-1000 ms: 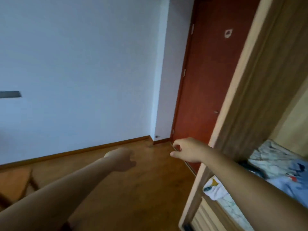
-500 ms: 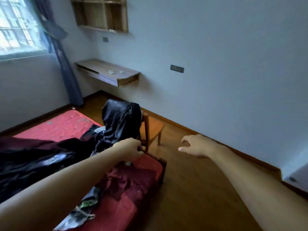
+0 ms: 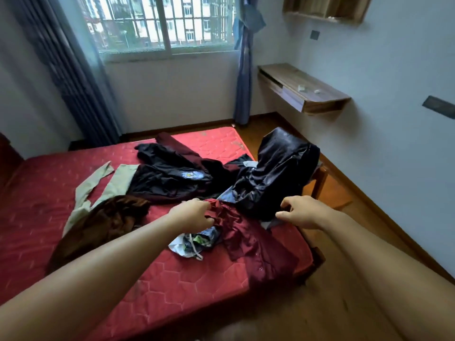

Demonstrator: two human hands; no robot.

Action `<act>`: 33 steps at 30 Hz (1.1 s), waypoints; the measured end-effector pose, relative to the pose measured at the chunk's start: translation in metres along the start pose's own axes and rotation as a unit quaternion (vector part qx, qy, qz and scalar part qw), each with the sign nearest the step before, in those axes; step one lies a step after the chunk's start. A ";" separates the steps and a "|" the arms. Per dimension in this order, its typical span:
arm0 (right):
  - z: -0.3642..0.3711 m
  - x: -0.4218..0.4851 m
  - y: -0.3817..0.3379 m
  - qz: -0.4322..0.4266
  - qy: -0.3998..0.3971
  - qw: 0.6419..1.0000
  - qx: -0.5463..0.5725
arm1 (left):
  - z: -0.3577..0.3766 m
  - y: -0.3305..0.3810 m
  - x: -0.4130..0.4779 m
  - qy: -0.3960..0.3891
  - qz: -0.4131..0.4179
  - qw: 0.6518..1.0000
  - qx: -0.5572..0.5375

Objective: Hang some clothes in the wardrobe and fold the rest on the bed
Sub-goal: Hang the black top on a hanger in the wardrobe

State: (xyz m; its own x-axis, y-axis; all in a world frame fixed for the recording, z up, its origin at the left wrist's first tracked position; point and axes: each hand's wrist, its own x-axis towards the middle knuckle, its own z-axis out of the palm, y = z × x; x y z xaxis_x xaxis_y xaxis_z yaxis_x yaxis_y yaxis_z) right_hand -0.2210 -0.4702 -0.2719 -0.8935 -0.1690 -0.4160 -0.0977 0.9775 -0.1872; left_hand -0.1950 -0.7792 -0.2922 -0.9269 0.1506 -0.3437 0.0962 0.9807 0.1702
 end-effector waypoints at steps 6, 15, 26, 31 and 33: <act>0.015 0.052 -0.030 -0.037 -0.021 0.999 -0.027 | 0.012 -0.040 0.009 -0.005 -0.054 0.998 -0.036; 0.007 0.148 -0.033 -0.011 -0.057 0.996 -0.062 | 0.025 -0.075 0.116 -0.034 -0.032 0.997 -0.056; 0.017 0.266 -0.018 0.035 -0.103 0.991 -0.076 | 0.046 -0.101 0.247 -0.091 -0.028 0.993 -0.075; 0.025 0.348 0.001 -0.014 -0.099 0.989 -0.112 | 0.067 -0.091 0.315 -0.111 -0.058 0.987 -0.102; 0.031 0.389 0.011 -0.054 -0.080 0.982 -0.164 | 0.079 -0.084 0.350 -0.115 -0.073 0.984 -0.114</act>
State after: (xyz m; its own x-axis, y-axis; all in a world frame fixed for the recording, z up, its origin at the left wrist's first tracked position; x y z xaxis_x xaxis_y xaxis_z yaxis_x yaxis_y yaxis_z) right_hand -0.5555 -0.5293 -0.4634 -0.7931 -0.2651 -0.5483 -0.3467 0.9367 0.0486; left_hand -0.4989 -0.7985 -0.5000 -0.8157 0.0599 -0.5754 -0.1399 0.9446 0.2968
